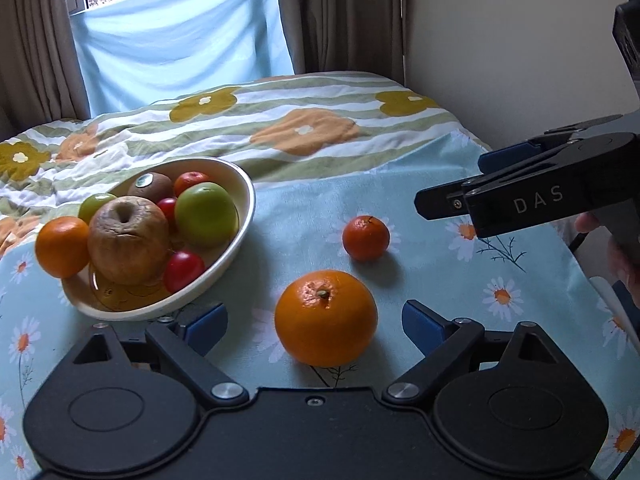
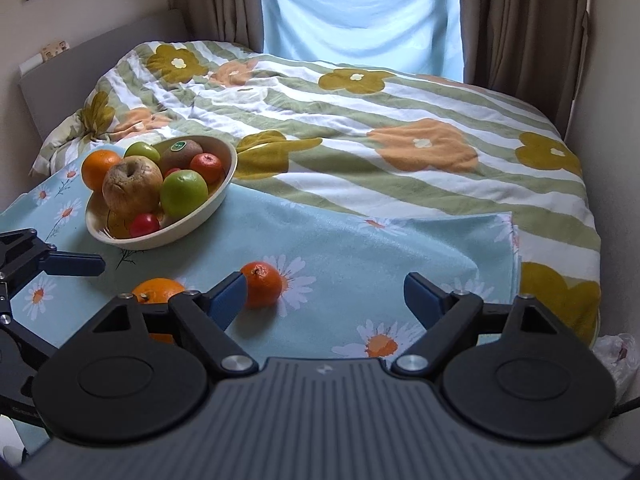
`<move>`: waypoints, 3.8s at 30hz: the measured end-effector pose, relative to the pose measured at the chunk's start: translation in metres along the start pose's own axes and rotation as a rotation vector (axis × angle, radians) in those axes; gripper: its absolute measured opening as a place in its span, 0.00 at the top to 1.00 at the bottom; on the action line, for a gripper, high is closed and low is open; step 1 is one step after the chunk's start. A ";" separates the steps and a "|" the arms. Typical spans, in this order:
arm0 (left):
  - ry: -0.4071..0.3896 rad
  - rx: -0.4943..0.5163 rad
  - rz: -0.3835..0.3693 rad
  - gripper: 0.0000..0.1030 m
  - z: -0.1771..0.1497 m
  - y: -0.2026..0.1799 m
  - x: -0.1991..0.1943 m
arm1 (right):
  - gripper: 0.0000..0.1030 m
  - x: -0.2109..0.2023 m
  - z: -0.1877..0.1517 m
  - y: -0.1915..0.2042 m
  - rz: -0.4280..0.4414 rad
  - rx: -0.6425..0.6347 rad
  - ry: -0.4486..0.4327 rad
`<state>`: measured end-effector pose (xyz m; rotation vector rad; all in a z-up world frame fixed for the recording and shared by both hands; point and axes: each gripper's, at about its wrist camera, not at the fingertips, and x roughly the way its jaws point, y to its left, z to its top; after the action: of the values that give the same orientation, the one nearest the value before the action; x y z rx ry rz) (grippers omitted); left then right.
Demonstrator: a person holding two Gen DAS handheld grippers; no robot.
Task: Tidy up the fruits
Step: 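Close the left gripper on the last orange while the right gripper closes on a tangerine, then carry the orange with the left gripper while the right gripper carries the tangerine to the bowl, then open the left gripper releasing the orange while the right gripper releases the tangerine into the bowl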
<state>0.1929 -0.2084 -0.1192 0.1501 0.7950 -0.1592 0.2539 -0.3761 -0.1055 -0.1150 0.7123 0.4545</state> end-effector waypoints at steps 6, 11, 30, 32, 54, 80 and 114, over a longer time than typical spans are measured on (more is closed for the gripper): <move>0.036 0.007 -0.009 0.21 -0.001 -0.005 0.025 | 0.10 0.027 -0.004 0.006 0.044 -0.019 0.039; 0.051 0.018 -0.017 0.35 -0.003 -0.004 0.032 | 0.16 0.043 -0.006 0.012 0.073 -0.032 0.064; 0.056 0.028 -0.008 0.36 -0.005 0.001 0.029 | 0.46 0.066 0.000 0.031 0.151 -0.041 0.092; 0.056 0.028 -0.004 0.36 -0.006 0.002 0.028 | 0.50 0.067 0.000 0.033 0.161 -0.041 0.096; -0.040 -0.040 0.101 0.36 0.010 0.035 -0.053 | 0.50 0.004 0.029 0.067 0.156 -0.065 0.025; -0.132 -0.016 0.051 0.36 0.042 0.176 -0.098 | 0.51 -0.036 0.101 0.174 0.013 0.068 -0.037; 0.027 0.253 -0.188 0.36 0.099 0.163 0.078 | 0.50 0.043 0.100 0.131 -0.211 0.324 0.011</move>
<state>0.3474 -0.0751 -0.0951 0.3168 0.8138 -0.4369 0.2854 -0.2174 -0.0510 0.1118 0.7670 0.1332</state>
